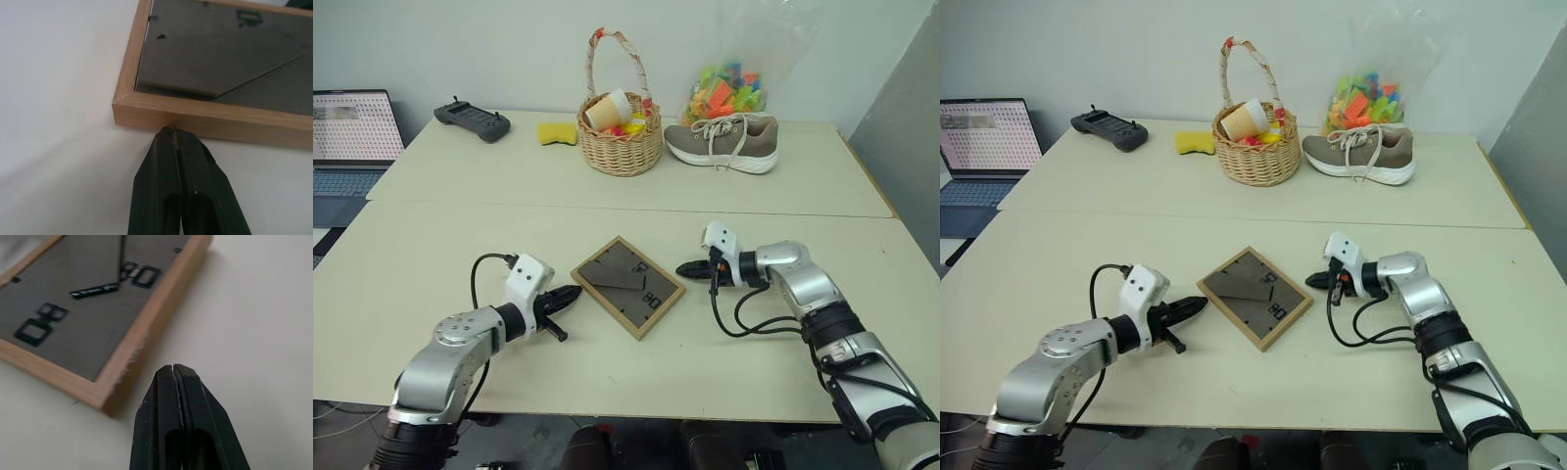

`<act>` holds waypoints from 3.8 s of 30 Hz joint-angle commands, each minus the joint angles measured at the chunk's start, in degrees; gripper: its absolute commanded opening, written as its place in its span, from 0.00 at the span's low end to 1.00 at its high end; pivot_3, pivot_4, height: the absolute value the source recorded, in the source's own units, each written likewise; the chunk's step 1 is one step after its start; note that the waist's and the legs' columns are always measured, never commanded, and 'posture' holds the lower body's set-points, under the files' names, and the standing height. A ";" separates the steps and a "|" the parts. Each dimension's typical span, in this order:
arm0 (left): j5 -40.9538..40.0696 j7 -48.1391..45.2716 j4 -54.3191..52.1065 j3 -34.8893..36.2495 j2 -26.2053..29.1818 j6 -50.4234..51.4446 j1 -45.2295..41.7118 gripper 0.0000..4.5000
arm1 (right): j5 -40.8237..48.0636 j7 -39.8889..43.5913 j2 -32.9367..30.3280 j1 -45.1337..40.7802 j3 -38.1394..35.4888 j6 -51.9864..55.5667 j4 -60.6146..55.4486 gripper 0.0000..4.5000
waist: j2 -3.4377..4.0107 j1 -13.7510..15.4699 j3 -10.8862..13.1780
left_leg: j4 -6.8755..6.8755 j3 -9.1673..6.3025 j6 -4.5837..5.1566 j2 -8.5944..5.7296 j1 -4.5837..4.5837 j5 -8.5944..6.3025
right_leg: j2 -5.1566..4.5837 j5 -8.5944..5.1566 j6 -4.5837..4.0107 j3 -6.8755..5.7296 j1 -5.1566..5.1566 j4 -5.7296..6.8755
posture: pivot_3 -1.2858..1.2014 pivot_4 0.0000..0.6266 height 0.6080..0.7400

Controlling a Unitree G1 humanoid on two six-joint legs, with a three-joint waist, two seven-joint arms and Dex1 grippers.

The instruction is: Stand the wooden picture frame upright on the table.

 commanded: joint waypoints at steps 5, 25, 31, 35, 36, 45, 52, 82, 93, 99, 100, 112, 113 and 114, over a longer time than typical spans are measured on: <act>3.15 -2.36 6.53 -6.48 -4.13 -5.23 -9.74 0.01 | 4.97 0.28 -3.86 8.54 -0.80 12.59 -24.17 0.00 | -0.02 0.76 -0.03 | 0.03 -0.05 0.00 -0.06 -0.07 0.00 | 0.06 0.00 0.00 -0.08 0.03 -0.05 | 0.52 0.24 1.00; -19.16 -28.59 12.48 2.09 14.38 22.82 -20.52 0.23 | 4.55 -5.97 -13.42 8.73 -10.44 11.83 -16.78 0.00 | -0.08 0.22 0.01 | 0.02 0.08 0.01 -0.04 -0.06 0.00 | 0.17 -0.01 0.01 -0.25 0.01 -0.10 | 0.52 0.24 1.00; -28.37 -27.02 23.24 6.23 12.99 46.21 -25.75 0.48 | 2.74 -7.68 -11.49 9.76 -8.86 7.60 -13.10 0.00 | -0.04 -0.03 0.02 | 0.02 0.03 0.02 -0.04 -0.03 -0.01 | 0.19 -0.02 0.02 -0.23 0.00 -0.07 | 0.52 0.24 1.00; -28.33 -25.24 27.23 5.87 11.13 48.90 -26.95 0.64 | 2.52 -7.93 -10.31 9.74 -8.05 7.50 -13.32 0.00 | -0.04 -0.10 0.01 | 0.03 -0.02 0.01 -0.02 -0.05 0.00 | 0.20 -0.02 0.02 -0.26 -0.02 -0.04 | 0.52 0.24 1.00; -27.87 -24.66 28.22 5.41 10.18 48.56 -26.96 0.70 | 2.47 -7.94 -9.84 9.90 -7.58 7.63 -13.85 0.00 | -0.04 -0.09 0.01 | 0.03 -0.04 0.00 -0.02 -0.04 0.00 | 0.20 -0.02 0.02 -0.24 -0.01 -0.04 | 0.52 0.24 1.00; -26.09 -23.24 30.33 0.80 3.35 44.77 -26.12 0.99 | 2.60 -9.38 -3.59 12.62 -1.38 10.75 -21.08 0.00 | -0.04 0.12 0.01 | 0.05 -0.03 -0.03 -0.01 -0.02 0.02 | 0.17 -0.01 0.01 -0.20 -0.02 0.01 | 0.52 0.24 1.00; -27.45 -21.81 26.12 -0.80 -2.46 44.78 -23.96 0.99 | 2.32 -12.61 0.83 11.18 -0.45 12.30 -21.30 0.00 | -0.03 0.25 -0.01 | 0.06 -0.03 -0.04 -0.02 0.00 0.03 | 0.17 -0.01 0.01 -0.18 -0.01 0.04 | 0.52 0.24 1.00; -30.49 -15.52 25.96 7.68 -5.10 44.91 -30.18 0.29 | 16.04 -7.00 -6.74 -3.21 -12.26 25.68 -21.84 0.18 | -0.05 0.29 -0.01 | 0.07 -0.07 -0.03 -0.02 -0.03 0.02 | 0.15 -0.01 0.01 -0.19 0.00 0.01 | 0.52 0.24 1.00; -35.40 -13.51 15.39 12.83 -5.85 43.30 -32.76 0.29 | 22.23 -8.80 -1.68 -13.00 -12.96 32.45 -16.72 0.77 | -0.05 0.31 -0.01 | 0.06 -0.06 -0.03 -0.04 -0.08 0.02 | 0.07 -0.01 0.01 -0.16 0.00 -0.08 | 0.52 0.24 1.00; -36.27 -10.85 11.72 13.98 -6.94 43.78 -31.72 0.29 | 23.60 -9.52 4.58 -18.03 -10.91 32.92 -15.29 0.99 | -0.04 -0.04 -0.01 | 0.03 -0.05 -0.03 0.02 -0.07 0.02 | 0.06 0.00 0.00 -0.14 -0.07 -0.01 | 0.52 0.24 1.00; -36.33 -10.45 11.75 14.18 -7.04 43.73 -31.73 0.29 | 24.03 -9.04 5.19 -18.01 -10.55 33.19 -15.73 0.99 | -0.04 -0.02 -0.01 | 0.02 -0.10 -0.04 0.04 -0.09 0.02 | 0.05 0.00 0.00 -0.15 -0.07 -0.02 | 0.52 0.24 1.00; -41.07 -6.24 11.12 18.19 -7.10 48.33 -30.32 0.29 | 33.39 -3.53 -4.27 -11.59 -15.40 41.48 -25.99 0.99 | -0.04 0.40 0.00 | 0.02 -0.09 -0.02 -0.01 -0.14 0.01 | 0.00 -0.01 0.01 -0.17 -0.05 -0.08 | 0.52 0.24 1.00; -41.94 -5.71 11.24 18.89 -7.10 49.22 -30.26 0.29 | 33.13 -3.36 -6.40 -10.23 -15.95 40.83 -27.07 0.99 | -0.04 0.38 0.00 | 0.02 -0.10 -0.02 -0.02 -0.14 0.01 | 0.01 -0.01 0.01 -0.17 -0.04 -0.10 | 0.52 0.24 1.00; -42.80 -5.21 11.49 19.65 -7.18 50.23 -30.31 0.29 | 32.57 -3.38 -8.38 -8.85 -16.59 39.77 -28.01 0.99 | -0.05 0.37 0.00 | 0.03 -0.09 -0.02 -0.05 -0.14 0.01 | 0.01 -0.01 0.01 -0.17 -0.04 -0.10 | 0.52 0.24 1.00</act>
